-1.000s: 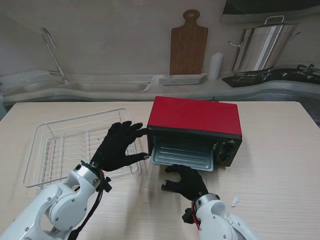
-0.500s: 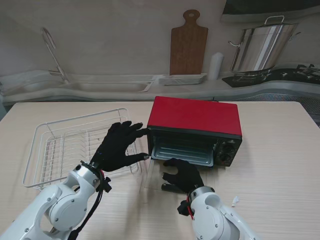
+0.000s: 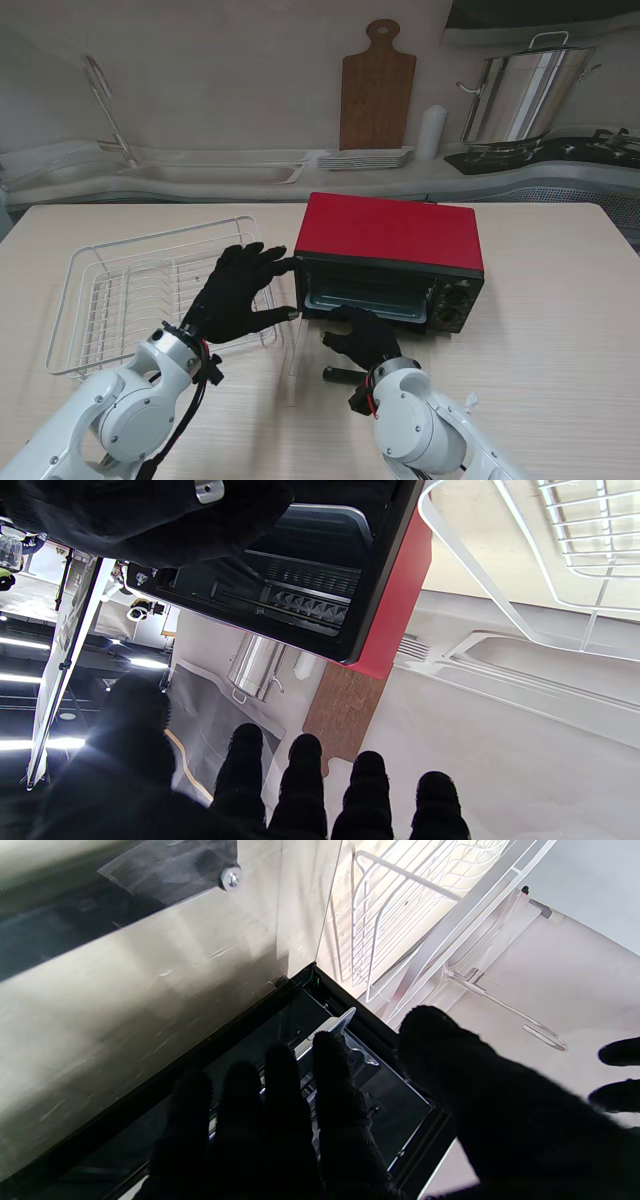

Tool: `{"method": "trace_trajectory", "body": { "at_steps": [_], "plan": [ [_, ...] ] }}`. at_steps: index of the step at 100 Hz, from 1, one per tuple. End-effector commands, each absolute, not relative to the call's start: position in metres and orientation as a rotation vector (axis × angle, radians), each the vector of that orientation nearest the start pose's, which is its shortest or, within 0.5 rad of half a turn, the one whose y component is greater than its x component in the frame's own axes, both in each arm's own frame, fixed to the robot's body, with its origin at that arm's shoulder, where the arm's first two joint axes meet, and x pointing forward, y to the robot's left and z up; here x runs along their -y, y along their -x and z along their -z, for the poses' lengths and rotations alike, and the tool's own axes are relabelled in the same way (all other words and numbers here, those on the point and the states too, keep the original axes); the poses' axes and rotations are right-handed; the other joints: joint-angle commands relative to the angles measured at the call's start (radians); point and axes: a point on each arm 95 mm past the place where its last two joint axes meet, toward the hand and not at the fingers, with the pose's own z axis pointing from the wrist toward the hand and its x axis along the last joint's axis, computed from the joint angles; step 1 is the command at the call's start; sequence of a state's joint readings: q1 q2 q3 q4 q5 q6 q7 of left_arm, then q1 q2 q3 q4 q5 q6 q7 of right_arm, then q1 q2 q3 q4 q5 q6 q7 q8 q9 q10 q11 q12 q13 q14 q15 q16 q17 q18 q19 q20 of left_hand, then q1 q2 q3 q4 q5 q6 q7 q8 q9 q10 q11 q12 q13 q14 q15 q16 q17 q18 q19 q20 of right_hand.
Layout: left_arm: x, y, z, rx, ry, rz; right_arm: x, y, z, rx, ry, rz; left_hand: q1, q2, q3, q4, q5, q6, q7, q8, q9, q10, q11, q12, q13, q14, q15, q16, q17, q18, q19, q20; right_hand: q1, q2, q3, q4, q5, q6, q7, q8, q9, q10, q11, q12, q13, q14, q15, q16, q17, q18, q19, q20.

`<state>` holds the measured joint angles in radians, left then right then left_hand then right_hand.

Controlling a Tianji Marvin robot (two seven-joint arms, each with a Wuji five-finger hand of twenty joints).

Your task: Slide the trays into the oven

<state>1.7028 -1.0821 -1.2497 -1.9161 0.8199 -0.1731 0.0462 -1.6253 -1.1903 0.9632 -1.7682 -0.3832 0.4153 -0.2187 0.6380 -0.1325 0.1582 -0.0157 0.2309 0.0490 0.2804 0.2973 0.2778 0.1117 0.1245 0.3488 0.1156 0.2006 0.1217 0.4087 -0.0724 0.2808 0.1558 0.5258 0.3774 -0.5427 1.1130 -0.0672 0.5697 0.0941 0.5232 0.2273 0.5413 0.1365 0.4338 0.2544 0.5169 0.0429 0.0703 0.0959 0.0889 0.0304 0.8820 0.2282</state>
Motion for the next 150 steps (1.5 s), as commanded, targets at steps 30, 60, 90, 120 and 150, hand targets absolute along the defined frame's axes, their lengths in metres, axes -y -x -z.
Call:
{"method": "trace_trajectory", "body": {
  "at_steps": [30, 60, 90, 120, 150],
  "plan": [
    [0.052, -0.349, 0.245, -1.434, 1.103, 1.946, -0.113, -0.364, 0.331, 1.281, 2.517, 2.079, -0.004, 0.032, -0.008, 0.018, -0.010, 0.003, -0.003, 0.006, -0.023, -0.006, -0.010, -0.019, -0.029, -0.035, -0.026, -0.016, -0.021, -0.022, -0.050, -0.007, -0.030, -0.003, 0.007, 0.055, -0.005, -0.008, 0.010, -0.003, -0.003, -0.021, 0.021, 0.014, -0.028, -0.035, 0.001, 0.008, -0.003, -0.023, 0.022, 0.007],
    [0.052, -0.349, 0.245, -1.432, 1.106, 1.941, -0.118, -0.378, 0.331, 1.251, 2.560, 2.068, -0.003, 0.031, -0.008, 0.018, -0.010, 0.004, -0.003, 0.006, -0.023, -0.004, -0.011, -0.019, -0.030, -0.034, -0.027, -0.016, -0.021, -0.022, -0.050, -0.007, -0.029, -0.005, 0.009, 0.055, -0.005, -0.010, 0.012, 0.001, -0.004, -0.022, 0.022, 0.015, -0.030, -0.036, 0.002, 0.008, -0.003, -0.023, 0.021, 0.007],
    [0.051, -0.349, 0.244, -1.434, 1.108, 1.937, -0.120, -0.386, 0.332, 1.243, 2.577, 2.058, -0.003, 0.032, -0.008, 0.018, -0.010, 0.004, -0.003, 0.006, -0.023, -0.004, -0.011, -0.019, -0.030, -0.034, -0.027, -0.016, -0.021, -0.022, -0.050, -0.008, -0.030, -0.005, 0.008, 0.055, -0.008, -0.012, 0.013, 0.003, -0.007, -0.025, 0.023, 0.015, -0.032, -0.039, 0.002, 0.009, -0.004, -0.023, 0.020, 0.007],
    [0.051, -0.349, 0.244, -1.433, 1.111, 1.933, -0.122, -0.393, 0.334, 1.237, 2.593, 2.046, -0.003, 0.032, -0.008, 0.018, -0.010, 0.003, -0.003, 0.006, -0.023, -0.006, -0.010, -0.019, -0.030, -0.034, -0.026, -0.016, -0.021, -0.023, -0.050, -0.008, -0.028, -0.006, 0.009, 0.054, -0.011, -0.014, 0.012, 0.004, -0.011, -0.029, 0.023, 0.015, -0.038, -0.047, -0.001, 0.007, -0.008, -0.031, 0.014, 0.004],
    [0.050, -0.349, 0.244, -1.430, 1.109, 1.931, -0.124, -0.397, 0.334, 1.230, 2.601, 2.042, -0.003, 0.031, -0.008, 0.018, -0.009, 0.003, -0.003, 0.007, -0.022, -0.004, -0.010, -0.019, -0.029, -0.034, -0.026, -0.016, -0.021, -0.022, -0.050, -0.008, -0.027, -0.005, 0.009, 0.054, -0.009, -0.015, 0.014, 0.005, -0.008, -0.031, 0.029, 0.017, -0.036, -0.050, 0.002, 0.009, -0.006, -0.034, 0.013, 0.004]
  ]
}}
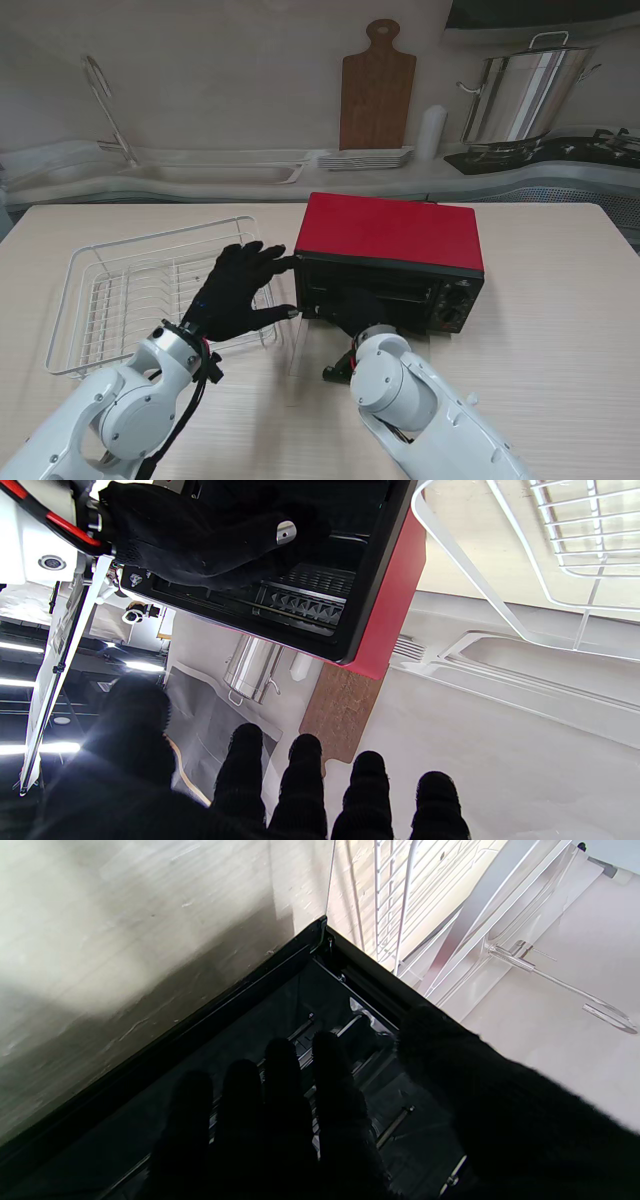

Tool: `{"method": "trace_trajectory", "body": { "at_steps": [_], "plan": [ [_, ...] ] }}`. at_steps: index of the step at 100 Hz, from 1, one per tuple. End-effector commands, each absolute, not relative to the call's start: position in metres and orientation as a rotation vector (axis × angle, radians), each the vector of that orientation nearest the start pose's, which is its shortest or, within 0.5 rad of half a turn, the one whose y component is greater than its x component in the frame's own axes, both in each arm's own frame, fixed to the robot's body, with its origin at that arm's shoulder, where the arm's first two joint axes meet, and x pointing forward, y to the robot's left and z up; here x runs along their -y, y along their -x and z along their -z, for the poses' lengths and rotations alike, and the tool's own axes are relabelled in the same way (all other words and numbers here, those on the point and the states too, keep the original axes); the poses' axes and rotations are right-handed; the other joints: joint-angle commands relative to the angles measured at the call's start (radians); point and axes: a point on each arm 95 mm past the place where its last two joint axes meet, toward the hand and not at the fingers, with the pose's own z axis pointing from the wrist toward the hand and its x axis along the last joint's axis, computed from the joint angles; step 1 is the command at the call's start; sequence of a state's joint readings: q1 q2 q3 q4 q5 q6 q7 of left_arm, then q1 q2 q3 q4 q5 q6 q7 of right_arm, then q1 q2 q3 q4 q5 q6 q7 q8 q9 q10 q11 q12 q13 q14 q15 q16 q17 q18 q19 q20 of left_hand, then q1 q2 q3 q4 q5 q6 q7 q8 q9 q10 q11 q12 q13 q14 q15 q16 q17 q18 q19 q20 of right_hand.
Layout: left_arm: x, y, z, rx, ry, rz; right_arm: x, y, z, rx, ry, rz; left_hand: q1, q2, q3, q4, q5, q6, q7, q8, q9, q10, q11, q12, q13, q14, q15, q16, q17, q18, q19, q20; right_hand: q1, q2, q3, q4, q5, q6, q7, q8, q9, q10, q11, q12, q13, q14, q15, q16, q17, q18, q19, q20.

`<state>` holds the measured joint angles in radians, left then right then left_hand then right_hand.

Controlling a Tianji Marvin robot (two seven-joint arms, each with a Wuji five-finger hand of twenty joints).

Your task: Slide the trays into the oven

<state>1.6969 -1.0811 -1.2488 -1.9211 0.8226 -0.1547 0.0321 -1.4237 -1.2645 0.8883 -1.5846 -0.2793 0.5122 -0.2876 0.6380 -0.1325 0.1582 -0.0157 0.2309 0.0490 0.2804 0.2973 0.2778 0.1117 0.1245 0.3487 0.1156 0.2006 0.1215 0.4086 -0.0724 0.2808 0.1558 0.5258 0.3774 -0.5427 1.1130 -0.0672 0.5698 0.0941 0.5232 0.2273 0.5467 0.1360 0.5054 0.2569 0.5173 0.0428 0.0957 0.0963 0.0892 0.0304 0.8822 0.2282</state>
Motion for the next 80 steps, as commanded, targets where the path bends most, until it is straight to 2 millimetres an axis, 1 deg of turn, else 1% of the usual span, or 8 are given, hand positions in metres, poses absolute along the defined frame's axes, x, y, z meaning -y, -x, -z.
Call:
{"method": "trace_trajectory", "body": {
  "at_steps": [1, 22, 47, 64, 80],
  "plan": [
    [0.050, -0.349, 0.244, -1.430, 1.109, 1.931, -0.124, -0.397, 0.334, 1.230, 2.601, 2.042, -0.003, 0.032, -0.008, 0.018, -0.010, 0.003, -0.003, 0.007, -0.022, -0.005, -0.010, -0.019, -0.029, -0.035, -0.026, -0.016, -0.021, -0.022, -0.050, -0.008, -0.028, -0.005, 0.008, 0.054, -0.009, -0.017, 0.014, 0.005, -0.014, -0.030, -0.043, 0.015, -0.036, -0.050, -0.023, 0.009, -0.006, -0.034, 0.014, 0.004],
    [0.050, -0.350, 0.244, -1.430, 1.110, 1.932, -0.123, -0.393, 0.335, 1.233, 2.595, 2.027, -0.005, 0.031, -0.009, 0.018, -0.012, 0.001, -0.003, 0.007, -0.023, -0.008, -0.010, -0.019, -0.029, -0.035, -0.026, -0.015, -0.021, -0.023, -0.050, -0.007, -0.030, -0.004, 0.007, 0.055, 0.000, -0.017, 0.019, 0.009, -0.001, -0.027, -0.027, 0.022, -0.024, -0.036, 0.008, 0.026, 0.006, -0.026, 0.028, 0.011],
    [0.049, -0.349, 0.244, -1.425, 1.112, 1.934, -0.120, -0.382, 0.335, 1.229, 2.567, 2.003, -0.005, 0.032, -0.008, 0.018, -0.010, 0.001, -0.002, 0.007, -0.023, -0.006, -0.010, -0.018, -0.031, -0.035, -0.027, -0.016, -0.021, -0.023, -0.049, -0.007, -0.031, -0.003, 0.004, 0.054, 0.005, -0.016, 0.018, 0.013, 0.009, -0.020, -0.012, 0.028, -0.027, -0.025, 0.072, 0.063, 0.014, -0.019, 0.041, 0.019],
    [0.049, -0.349, 0.245, -1.423, 1.116, 1.937, -0.115, -0.369, 0.334, 1.234, 2.531, 2.005, -0.004, 0.031, -0.007, 0.018, -0.011, 0.003, -0.002, 0.007, -0.023, -0.006, -0.010, -0.019, -0.029, -0.034, -0.026, -0.016, -0.021, -0.022, -0.049, -0.007, -0.031, -0.001, 0.000, 0.054, 0.006, -0.018, 0.016, 0.015, 0.008, -0.018, -0.009, 0.029, -0.035, -0.023, 0.088, 0.073, 0.015, -0.016, 0.044, 0.021],
    [0.049, -0.349, 0.245, -1.420, 1.117, 1.941, -0.109, -0.351, 0.331, 1.231, 2.478, 2.034, -0.003, 0.031, -0.007, 0.018, -0.011, 0.002, -0.003, 0.007, -0.023, -0.005, -0.010, -0.019, -0.029, -0.035, -0.026, -0.016, -0.021, -0.024, -0.049, -0.007, -0.030, 0.002, -0.003, 0.054, 0.000, -0.018, 0.012, 0.015, 0.003, -0.018, -0.010, 0.029, -0.038, -0.020, 0.092, 0.075, 0.013, -0.014, 0.045, 0.022]
  ]
}}
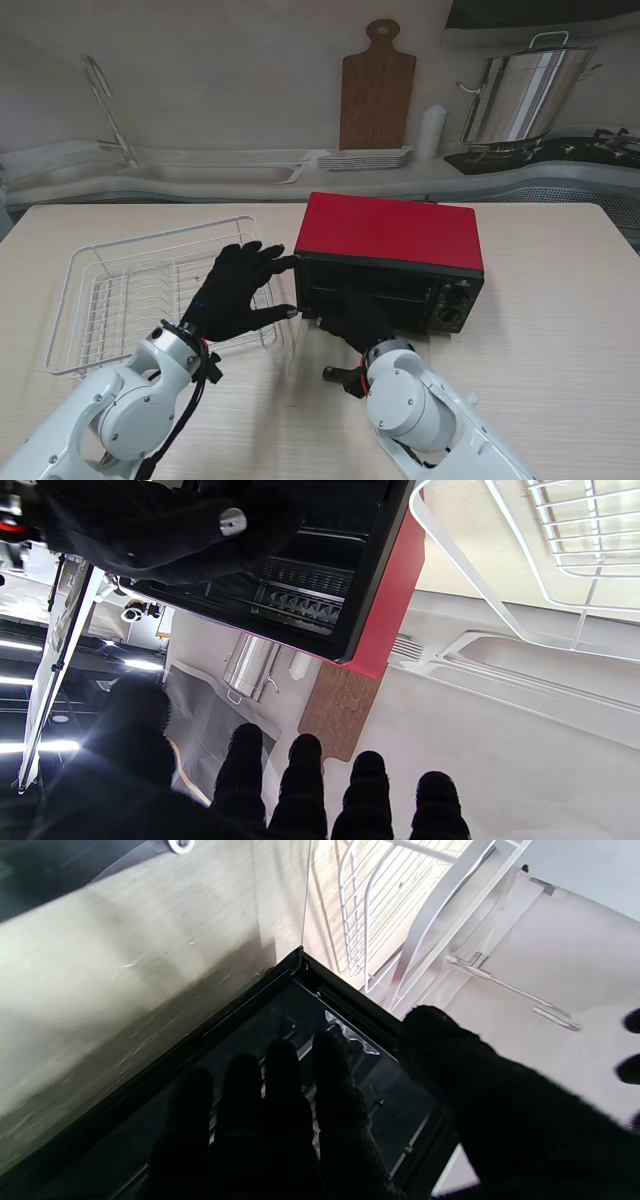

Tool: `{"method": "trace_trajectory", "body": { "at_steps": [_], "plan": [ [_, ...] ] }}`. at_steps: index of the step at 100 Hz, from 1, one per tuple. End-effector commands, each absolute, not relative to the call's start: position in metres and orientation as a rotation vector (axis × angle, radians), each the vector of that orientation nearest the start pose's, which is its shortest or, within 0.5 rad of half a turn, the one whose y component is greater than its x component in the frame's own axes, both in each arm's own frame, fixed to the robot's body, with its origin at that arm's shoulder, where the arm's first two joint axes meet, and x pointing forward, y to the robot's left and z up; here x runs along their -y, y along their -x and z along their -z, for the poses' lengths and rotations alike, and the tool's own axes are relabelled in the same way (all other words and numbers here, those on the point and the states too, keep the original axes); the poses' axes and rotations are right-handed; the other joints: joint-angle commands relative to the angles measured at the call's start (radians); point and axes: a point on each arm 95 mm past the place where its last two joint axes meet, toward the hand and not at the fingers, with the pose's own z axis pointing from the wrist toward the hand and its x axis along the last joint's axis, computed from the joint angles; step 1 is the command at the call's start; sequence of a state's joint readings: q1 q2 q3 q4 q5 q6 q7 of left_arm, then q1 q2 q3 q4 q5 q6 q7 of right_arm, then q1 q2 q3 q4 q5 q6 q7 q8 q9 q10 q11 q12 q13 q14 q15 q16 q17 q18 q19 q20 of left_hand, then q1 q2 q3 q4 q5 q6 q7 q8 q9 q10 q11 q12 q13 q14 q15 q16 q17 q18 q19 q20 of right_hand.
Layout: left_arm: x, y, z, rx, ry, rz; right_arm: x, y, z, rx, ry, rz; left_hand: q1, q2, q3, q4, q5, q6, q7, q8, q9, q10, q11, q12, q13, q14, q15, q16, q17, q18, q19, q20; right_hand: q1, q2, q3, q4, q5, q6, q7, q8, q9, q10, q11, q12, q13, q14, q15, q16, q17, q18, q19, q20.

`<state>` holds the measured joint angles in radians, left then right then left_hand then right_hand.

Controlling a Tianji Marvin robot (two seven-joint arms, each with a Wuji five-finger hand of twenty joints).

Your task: Slide the trays into the oven

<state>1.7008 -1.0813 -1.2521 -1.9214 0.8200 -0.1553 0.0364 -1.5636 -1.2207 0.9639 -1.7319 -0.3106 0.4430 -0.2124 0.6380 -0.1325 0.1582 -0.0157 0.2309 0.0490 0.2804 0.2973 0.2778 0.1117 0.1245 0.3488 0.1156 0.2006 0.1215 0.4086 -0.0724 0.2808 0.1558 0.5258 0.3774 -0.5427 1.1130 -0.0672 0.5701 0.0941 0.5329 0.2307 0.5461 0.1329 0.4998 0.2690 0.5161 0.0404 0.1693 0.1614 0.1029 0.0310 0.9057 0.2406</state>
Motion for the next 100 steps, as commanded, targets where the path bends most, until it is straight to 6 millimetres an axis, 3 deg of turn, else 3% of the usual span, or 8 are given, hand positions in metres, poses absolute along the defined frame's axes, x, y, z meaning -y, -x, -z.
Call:
{"method": "trace_trajectory", "body": {
  "at_steps": [1, 35, 48, 100],
  "plan": [
    [0.049, -0.349, 0.245, -1.420, 1.117, 1.942, -0.108, -0.349, 0.331, 1.231, 2.474, 2.036, -0.003, 0.031, -0.007, 0.018, -0.011, 0.003, -0.003, 0.007, -0.023, -0.005, -0.010, -0.019, -0.029, -0.034, -0.026, -0.015, -0.021, -0.024, -0.049, -0.007, -0.030, 0.003, -0.004, 0.053, 0.000, -0.017, 0.002, 0.012, 0.004, -0.016, -0.004, 0.017, -0.038, -0.019, 0.018, 0.010, -0.001, -0.014, 0.022, 0.009],
    [0.050, -0.348, 0.246, -1.416, 1.119, 1.949, -0.090, -0.304, 0.326, 1.242, 2.340, 2.096, -0.004, 0.031, -0.007, 0.018, -0.010, 0.003, -0.002, 0.007, -0.023, -0.007, -0.010, -0.019, -0.029, -0.033, -0.026, -0.016, -0.021, -0.023, -0.050, -0.007, -0.029, 0.007, -0.010, 0.055, -0.004, -0.020, -0.005, 0.012, 0.000, -0.015, -0.005, 0.016, -0.033, -0.003, 0.035, 0.019, 0.014, 0.004, 0.040, 0.018],
    [0.050, -0.347, 0.246, -1.417, 1.126, 1.952, -0.083, -0.289, 0.327, 1.276, 2.293, 2.099, -0.004, 0.032, -0.008, 0.018, -0.010, 0.003, -0.003, 0.006, -0.024, -0.005, -0.011, -0.019, -0.030, -0.034, -0.027, -0.016, -0.021, -0.023, -0.050, -0.007, -0.031, 0.015, -0.017, 0.055, -0.012, -0.024, -0.010, 0.013, -0.010, -0.019, -0.003, 0.017, -0.033, 0.006, 0.070, 0.039, 0.046, 0.044, 0.085, 0.039],
    [0.054, -0.342, 0.246, -1.477, 1.142, 1.934, -0.068, -0.236, 0.353, 1.380, 2.143, 2.121, 0.000, 0.035, -0.013, 0.018, -0.015, 0.003, -0.008, 0.005, -0.030, -0.003, -0.015, -0.021, -0.032, -0.034, -0.028, -0.017, -0.022, -0.018, -0.049, -0.006, -0.028, 0.029, -0.029, 0.059, -0.021, -0.024, -0.012, 0.013, -0.006, -0.016, 0.002, 0.018, -0.029, 0.020, 0.112, 0.061, 0.076, 0.075, 0.135, 0.069]
  ]
}}
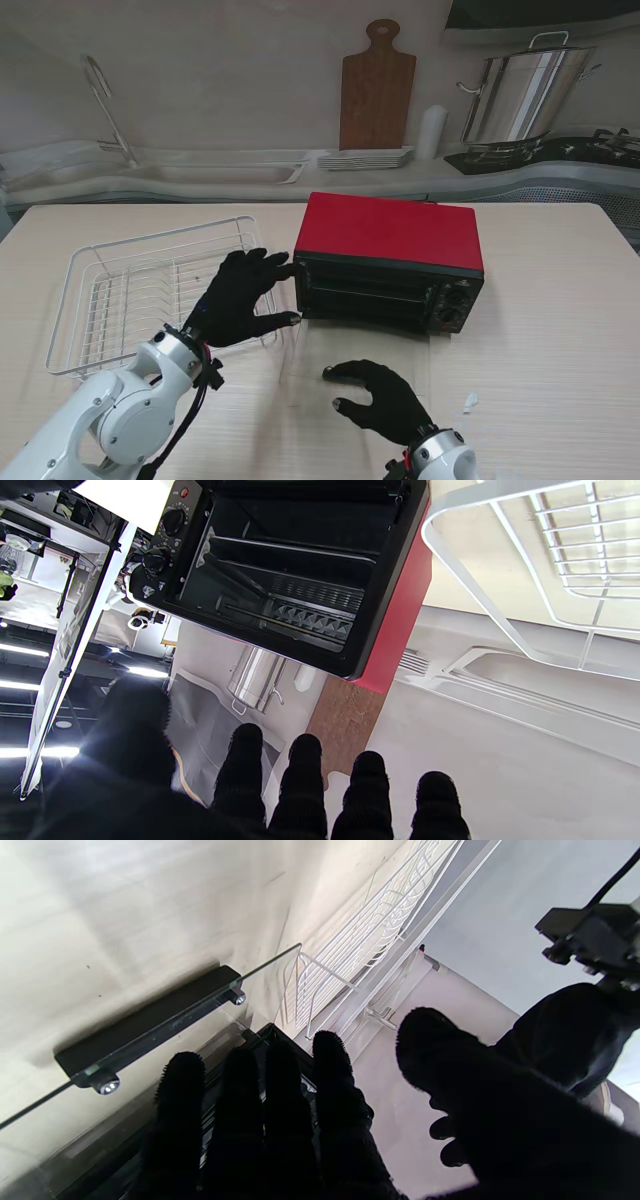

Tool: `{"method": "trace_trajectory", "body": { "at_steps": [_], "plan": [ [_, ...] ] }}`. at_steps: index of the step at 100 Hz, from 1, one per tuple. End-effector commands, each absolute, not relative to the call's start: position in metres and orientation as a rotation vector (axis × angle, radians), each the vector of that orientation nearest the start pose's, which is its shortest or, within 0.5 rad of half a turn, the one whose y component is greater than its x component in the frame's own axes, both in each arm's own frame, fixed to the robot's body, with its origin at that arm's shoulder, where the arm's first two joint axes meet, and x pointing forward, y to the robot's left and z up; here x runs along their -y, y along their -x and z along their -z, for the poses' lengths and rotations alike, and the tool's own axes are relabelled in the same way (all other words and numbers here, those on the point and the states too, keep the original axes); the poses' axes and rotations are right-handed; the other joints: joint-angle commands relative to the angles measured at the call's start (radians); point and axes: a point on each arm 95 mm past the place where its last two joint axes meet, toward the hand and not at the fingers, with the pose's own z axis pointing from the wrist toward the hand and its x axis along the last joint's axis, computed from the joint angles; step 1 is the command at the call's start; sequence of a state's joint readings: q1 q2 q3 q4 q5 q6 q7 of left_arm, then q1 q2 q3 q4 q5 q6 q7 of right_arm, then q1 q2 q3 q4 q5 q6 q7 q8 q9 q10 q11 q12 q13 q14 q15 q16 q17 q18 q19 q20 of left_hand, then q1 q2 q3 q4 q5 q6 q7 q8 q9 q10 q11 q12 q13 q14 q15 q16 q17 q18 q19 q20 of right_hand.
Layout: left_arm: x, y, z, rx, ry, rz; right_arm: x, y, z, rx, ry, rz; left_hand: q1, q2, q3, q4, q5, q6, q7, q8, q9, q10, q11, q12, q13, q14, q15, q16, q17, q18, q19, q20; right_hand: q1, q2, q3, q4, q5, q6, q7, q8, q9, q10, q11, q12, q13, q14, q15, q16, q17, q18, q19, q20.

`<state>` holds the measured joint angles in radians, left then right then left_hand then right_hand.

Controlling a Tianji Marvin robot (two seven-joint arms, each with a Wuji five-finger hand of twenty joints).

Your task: Slide the trays into the oven

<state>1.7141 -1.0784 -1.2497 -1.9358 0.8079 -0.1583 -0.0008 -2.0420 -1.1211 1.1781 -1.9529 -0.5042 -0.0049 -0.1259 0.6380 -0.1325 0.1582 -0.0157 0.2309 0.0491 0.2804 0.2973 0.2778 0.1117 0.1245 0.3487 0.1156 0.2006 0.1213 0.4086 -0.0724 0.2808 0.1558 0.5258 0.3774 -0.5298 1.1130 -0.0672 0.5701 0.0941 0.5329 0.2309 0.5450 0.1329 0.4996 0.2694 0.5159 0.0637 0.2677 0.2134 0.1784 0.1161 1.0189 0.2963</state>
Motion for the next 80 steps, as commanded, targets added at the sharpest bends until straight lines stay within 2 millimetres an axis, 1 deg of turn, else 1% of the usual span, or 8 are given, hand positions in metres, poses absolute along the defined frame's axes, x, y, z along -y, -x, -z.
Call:
{"method": "trace_trajectory", "body": {
  "at_steps": [1, 50, 57, 69, 80],
  "plan": [
    [0.054, -0.341, 0.246, -1.479, 1.143, 1.933, -0.068, -0.235, 0.354, 1.380, 2.142, 2.121, -0.001, 0.036, -0.013, 0.018, -0.015, 0.003, -0.008, 0.005, -0.029, -0.003, -0.016, -0.021, -0.031, -0.035, -0.028, -0.017, -0.022, -0.018, -0.049, -0.006, -0.028, 0.016, -0.030, 0.059, -0.020, -0.023, -0.012, 0.013, -0.005, -0.016, 0.001, 0.017, -0.029, -0.003, 0.013, 0.009, 0.000, -0.010, 0.021, 0.013],
    [0.052, -0.335, 0.245, -1.494, 1.189, 1.886, -0.073, -0.208, 0.387, 1.460, 2.101, 2.127, 0.006, 0.039, -0.021, 0.020, -0.016, 0.004, -0.014, 0.006, -0.028, -0.001, -0.017, -0.020, -0.034, -0.036, -0.029, -0.017, -0.021, -0.021, -0.052, -0.009, -0.030, 0.024, -0.039, 0.061, -0.021, -0.024, -0.019, 0.013, -0.003, -0.018, -0.011, 0.012, -0.040, -0.018, -0.015, -0.005, -0.032, -0.025, -0.025, -0.005],
    [0.051, -0.334, 0.246, -1.491, 1.189, 1.884, -0.074, -0.207, 0.391, 1.485, 2.093, 2.129, 0.008, 0.038, -0.022, 0.021, -0.014, 0.004, -0.014, 0.006, -0.028, -0.003, -0.017, -0.020, -0.033, -0.036, -0.029, -0.017, -0.021, -0.021, -0.052, -0.009, -0.031, 0.027, -0.041, 0.062, -0.026, -0.024, -0.023, 0.012, -0.009, -0.021, -0.018, 0.009, -0.055, -0.026, -0.032, -0.014, -0.051, -0.041, -0.053, -0.019],
    [0.051, -0.333, 0.247, -1.484, 1.184, 1.883, -0.076, -0.208, 0.396, 1.536, 2.083, 2.132, 0.008, 0.039, -0.023, 0.021, -0.014, 0.004, -0.014, 0.007, -0.027, -0.002, -0.018, -0.020, -0.033, -0.036, -0.029, -0.017, -0.021, -0.021, -0.052, -0.010, -0.033, 0.040, -0.053, 0.063, -0.047, -0.025, -0.037, 0.006, -0.039, -0.033, -0.038, 0.001, -0.095, -0.059, -0.081, -0.039, -0.103, -0.092, -0.122, -0.053],
    [0.052, -0.331, 0.249, -1.482, 1.181, 1.880, -0.077, -0.209, 0.399, 1.589, 2.078, 2.125, 0.009, 0.038, -0.025, 0.022, -0.013, 0.003, -0.014, 0.007, -0.028, -0.003, -0.019, -0.020, -0.032, -0.035, -0.029, -0.017, -0.021, -0.021, -0.052, -0.010, -0.035, 0.064, -0.075, 0.066, -0.088, -0.022, -0.059, -0.006, -0.091, -0.045, -0.066, -0.011, -0.142, -0.091, -0.133, -0.068, -0.146, -0.132, -0.179, -0.086]
  ]
}}
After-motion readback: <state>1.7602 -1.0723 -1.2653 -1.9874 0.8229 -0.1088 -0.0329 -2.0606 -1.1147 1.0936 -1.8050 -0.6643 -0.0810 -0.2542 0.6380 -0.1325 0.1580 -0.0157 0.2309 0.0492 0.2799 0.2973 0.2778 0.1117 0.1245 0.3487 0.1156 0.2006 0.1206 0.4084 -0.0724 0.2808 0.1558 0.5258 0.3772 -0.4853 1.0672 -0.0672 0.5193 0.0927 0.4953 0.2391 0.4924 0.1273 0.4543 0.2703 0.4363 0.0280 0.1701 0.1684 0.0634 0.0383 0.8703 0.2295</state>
